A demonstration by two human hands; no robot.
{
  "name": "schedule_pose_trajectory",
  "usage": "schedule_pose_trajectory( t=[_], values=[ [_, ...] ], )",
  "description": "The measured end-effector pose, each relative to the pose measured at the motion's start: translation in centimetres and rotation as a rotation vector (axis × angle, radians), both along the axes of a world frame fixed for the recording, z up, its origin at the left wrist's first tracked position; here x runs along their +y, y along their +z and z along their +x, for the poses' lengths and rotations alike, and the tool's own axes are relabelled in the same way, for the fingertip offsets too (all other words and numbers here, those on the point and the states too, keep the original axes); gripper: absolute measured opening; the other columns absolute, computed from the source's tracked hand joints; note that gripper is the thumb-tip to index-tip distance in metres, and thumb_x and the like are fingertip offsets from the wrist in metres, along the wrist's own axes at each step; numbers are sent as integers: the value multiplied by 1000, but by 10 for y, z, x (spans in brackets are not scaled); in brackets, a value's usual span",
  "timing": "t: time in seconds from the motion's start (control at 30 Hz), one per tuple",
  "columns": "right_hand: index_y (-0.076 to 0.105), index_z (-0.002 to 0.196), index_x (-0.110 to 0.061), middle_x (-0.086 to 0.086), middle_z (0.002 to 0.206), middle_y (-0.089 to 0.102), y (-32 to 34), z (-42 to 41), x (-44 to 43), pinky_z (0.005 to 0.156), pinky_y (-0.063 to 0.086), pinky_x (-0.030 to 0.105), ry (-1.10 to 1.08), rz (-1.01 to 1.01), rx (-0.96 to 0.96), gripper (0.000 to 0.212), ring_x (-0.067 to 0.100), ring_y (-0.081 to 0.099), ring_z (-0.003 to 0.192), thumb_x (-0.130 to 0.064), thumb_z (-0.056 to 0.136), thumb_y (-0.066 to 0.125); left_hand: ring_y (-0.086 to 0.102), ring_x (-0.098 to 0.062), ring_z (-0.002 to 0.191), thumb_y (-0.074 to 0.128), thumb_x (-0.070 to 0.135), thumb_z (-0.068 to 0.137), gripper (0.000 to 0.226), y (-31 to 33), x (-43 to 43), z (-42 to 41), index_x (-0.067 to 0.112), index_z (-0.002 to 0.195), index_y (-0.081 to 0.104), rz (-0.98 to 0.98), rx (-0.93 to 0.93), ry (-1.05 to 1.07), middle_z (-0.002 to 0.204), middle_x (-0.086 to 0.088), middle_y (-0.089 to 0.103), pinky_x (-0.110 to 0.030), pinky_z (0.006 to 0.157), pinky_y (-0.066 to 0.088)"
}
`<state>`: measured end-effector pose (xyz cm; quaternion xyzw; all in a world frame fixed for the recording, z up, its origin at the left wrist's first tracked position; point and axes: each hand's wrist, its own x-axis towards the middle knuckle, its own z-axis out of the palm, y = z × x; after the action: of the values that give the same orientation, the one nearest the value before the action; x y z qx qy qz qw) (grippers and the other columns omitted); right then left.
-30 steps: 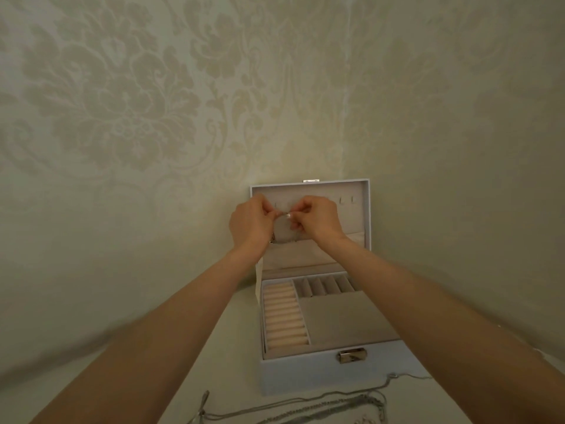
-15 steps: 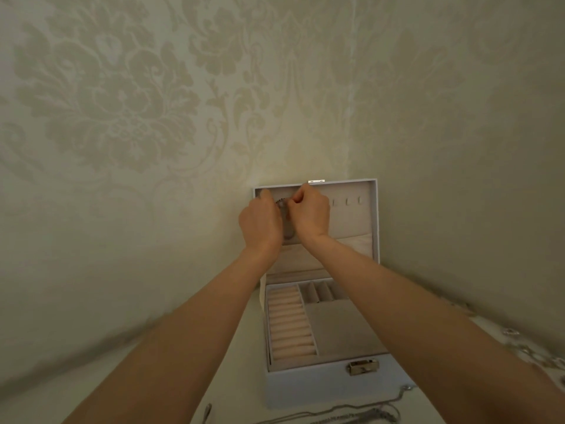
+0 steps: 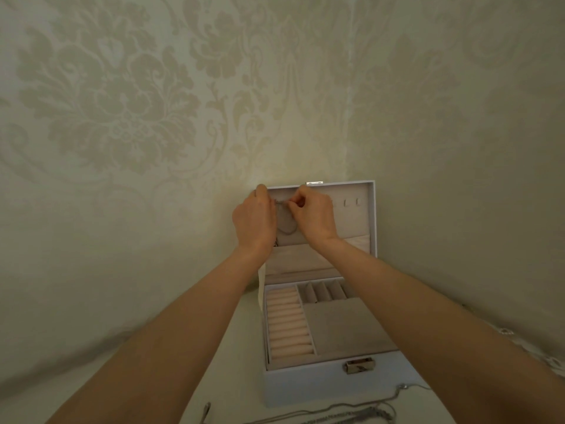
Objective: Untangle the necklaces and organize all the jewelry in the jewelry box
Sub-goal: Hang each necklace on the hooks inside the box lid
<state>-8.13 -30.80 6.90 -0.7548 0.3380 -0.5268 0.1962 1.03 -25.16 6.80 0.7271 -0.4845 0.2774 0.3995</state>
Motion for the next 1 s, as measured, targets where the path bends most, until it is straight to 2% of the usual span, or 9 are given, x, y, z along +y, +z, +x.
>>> schedule_pose_trajectory(
  t=[0.17,0.33,0.43,0.53,0.6,0.7,0.83,0.93,1.0],
  values=[
    [60,80,-7,12,85,66,4,7,5,66,41,34,-116,34,84,6,28,60,82,-10,85,58,60,-30,85,42,13,96,14,-1,-4,-2,5,99,53,92,-14,39,96,-12,65,-33,61,31],
    [46,61,-22,11,91,68,5,11,3,66,37,27,-141,233,2,27,27,61,87,-11,81,60,60,-32,89,42,15,96,16,-6,-4,-2,6,101,54,152,-4,69,99,-14,65,-34,62,30],
    [55,65,-20,8,86,69,-1,10,2,66,40,25,-98,310,-28,20,25,63,86,-11,81,64,61,-31,90,43,20,97,18,-14,1,-4,8,101,55,196,-8,75,99,-13,65,-34,62,32],
    [61,66,-16,5,77,67,-12,4,4,75,51,33,-18,281,-42,17,23,64,81,-6,79,66,62,-29,89,46,25,96,20,-22,8,-6,10,103,57,220,-13,66,98,-10,67,-34,63,37],
    [67,74,-12,5,79,69,-20,-1,6,79,52,37,23,266,-49,8,22,65,80,-5,78,68,62,-29,90,49,28,95,21,-28,11,-6,11,104,58,234,-2,47,98,-9,67,-34,64,39],
    [70,83,-16,2,87,71,-30,-8,9,80,52,35,12,259,0,3,19,65,85,-15,80,70,63,-28,91,51,31,94,21,-36,14,-4,14,104,60,239,21,4,97,-8,69,-36,69,46],
    [70,87,-17,1,89,72,-43,-18,16,77,50,34,-36,198,137,12,19,64,87,-23,86,60,63,-30,92,47,30,96,21,-42,16,-7,15,106,59,247,7,-20,98,-10,68,-36,68,44],
    [71,90,-14,4,91,72,-52,-24,19,81,50,31,8,209,118,15,20,64,88,-12,84,57,62,-34,90,40,27,98,23,-48,19,-9,11,108,54,261,-11,-18,96,-14,67,-36,66,42],
    [74,91,-13,4,93,73,-57,-27,20,86,49,30,40,212,182,21,20,65,92,-7,82,56,61,-35,87,38,21,99,22,-52,21,-11,9,108,53,289,-19,-15,95,-16,67,-36,62,38]
  ],
)
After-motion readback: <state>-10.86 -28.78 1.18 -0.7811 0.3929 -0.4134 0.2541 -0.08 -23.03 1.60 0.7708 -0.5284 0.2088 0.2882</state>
